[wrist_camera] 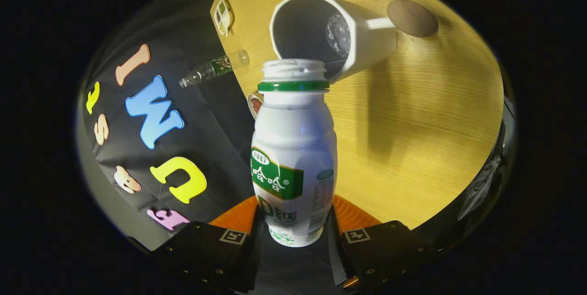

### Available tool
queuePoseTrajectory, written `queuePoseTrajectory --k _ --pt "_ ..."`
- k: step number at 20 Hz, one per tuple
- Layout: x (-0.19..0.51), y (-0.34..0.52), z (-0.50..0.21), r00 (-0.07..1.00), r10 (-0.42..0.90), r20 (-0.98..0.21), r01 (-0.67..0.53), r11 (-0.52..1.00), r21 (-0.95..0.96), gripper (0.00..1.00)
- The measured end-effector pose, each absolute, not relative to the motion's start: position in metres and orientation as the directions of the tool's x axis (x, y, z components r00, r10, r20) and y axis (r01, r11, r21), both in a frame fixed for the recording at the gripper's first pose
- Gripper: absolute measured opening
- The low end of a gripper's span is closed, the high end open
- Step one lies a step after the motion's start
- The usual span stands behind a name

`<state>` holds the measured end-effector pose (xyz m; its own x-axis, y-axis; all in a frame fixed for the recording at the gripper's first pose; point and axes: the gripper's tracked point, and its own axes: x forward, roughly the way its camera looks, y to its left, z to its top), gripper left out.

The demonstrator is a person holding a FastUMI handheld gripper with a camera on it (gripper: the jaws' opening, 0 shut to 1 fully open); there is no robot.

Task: Take the bottle from table, then pour the juice into the cup, finally place the bottle on the coaster

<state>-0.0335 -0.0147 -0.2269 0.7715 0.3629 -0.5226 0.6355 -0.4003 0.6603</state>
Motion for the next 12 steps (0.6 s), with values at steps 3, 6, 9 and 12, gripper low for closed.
queuePoseTrajectory --k 3,6,9,12 --pt "-0.0326 -0.0166 -0.2271 0.773 0.360 -0.522 0.634 -0.413 0.654 0.62" --pt "-0.0325 -0.0184 -0.2269 0.774 0.359 -0.521 0.633 -0.421 0.650 0.62" --pt "-0.0335 -0.0188 -0.2259 0.775 0.359 -0.520 0.632 -0.422 0.650 0.62" --pt "-0.0324 -0.0200 -0.2265 0.776 0.354 -0.522 0.631 -0.419 0.653 0.62"
